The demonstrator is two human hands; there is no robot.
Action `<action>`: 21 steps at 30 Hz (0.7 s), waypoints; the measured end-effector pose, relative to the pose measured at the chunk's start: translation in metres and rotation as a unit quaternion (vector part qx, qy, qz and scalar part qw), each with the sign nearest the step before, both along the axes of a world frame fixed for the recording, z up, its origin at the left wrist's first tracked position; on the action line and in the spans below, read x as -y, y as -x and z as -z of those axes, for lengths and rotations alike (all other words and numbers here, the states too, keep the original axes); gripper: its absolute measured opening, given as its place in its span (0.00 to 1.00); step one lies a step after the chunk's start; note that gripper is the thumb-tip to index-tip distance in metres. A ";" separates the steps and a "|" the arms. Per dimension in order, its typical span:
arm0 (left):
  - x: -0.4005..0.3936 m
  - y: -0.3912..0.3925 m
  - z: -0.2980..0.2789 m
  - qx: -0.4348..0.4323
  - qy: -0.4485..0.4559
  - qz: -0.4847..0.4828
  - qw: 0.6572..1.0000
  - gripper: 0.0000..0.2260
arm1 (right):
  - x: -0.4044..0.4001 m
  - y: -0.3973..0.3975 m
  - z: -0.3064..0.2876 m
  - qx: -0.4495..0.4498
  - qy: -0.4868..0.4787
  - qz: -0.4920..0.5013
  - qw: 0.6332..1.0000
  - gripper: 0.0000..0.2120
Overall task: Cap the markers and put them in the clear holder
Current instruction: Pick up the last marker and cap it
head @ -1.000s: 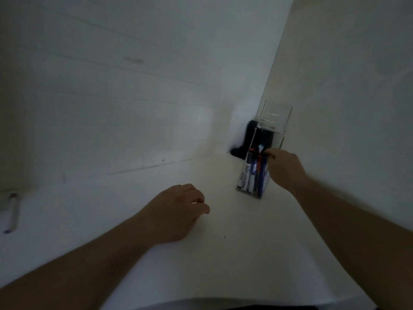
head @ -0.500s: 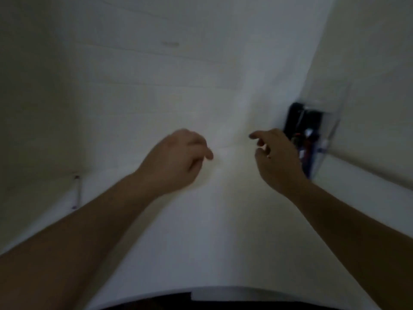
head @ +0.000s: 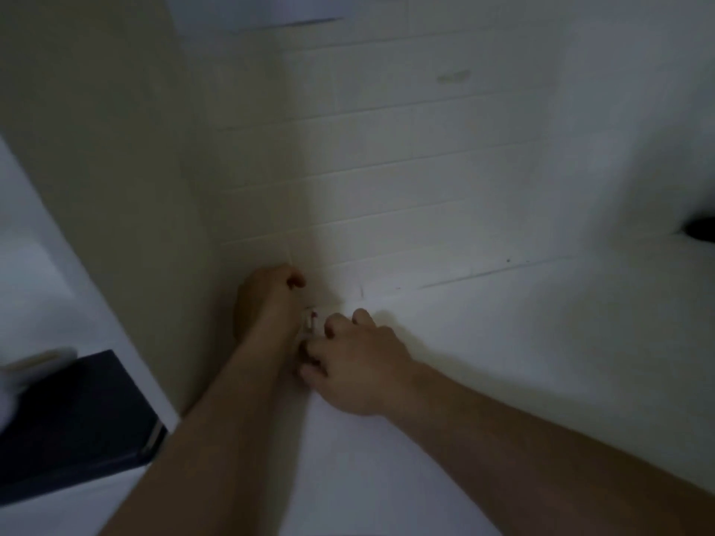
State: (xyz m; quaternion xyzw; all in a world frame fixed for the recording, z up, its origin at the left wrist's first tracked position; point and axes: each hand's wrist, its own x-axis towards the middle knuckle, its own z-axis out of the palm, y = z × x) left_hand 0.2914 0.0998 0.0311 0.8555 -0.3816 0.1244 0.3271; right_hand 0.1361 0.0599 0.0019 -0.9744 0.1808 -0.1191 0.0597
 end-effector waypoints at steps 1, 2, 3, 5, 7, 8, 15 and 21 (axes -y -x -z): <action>0.001 -0.001 0.000 -0.012 -0.017 0.001 1.000 0.16 | -0.001 0.001 0.000 0.012 0.009 0.011 1.000 0.20; 0.001 -0.001 0.001 -0.028 -0.040 -0.004 0.999 0.16 | 0.002 0.004 0.000 0.026 0.013 0.024 0.999 0.20; 0.003 -0.001 0.001 -0.055 -0.059 -0.011 0.997 0.16 | 0.007 0.008 -0.001 0.038 0.019 0.039 0.998 0.19; 0.005 0.000 0.003 -0.085 -0.103 -0.018 0.991 0.11 | 0.023 0.025 -0.003 0.036 0.047 0.070 0.996 0.17; 0.006 -0.001 0.008 -0.080 -0.127 -0.016 0.989 0.04 | 0.044 0.050 -0.008 0.024 0.072 0.102 0.992 0.17; 0.007 -0.001 0.010 -0.071 -0.148 -0.005 0.986 0.06 | 0.056 0.066 -0.010 0.016 0.082 0.116 0.990 0.15; 0.016 0.007 0.020 -0.022 -0.188 0.096 0.977 0.07 | 0.126 0.185 -0.015 -0.057 0.091 0.195 0.975 0.09; 0.061 0.080 -0.015 -0.057 -0.041 0.235 0.969 0.08 | 0.147 0.226 0.007 0.170 -0.060 0.312 0.933 0.30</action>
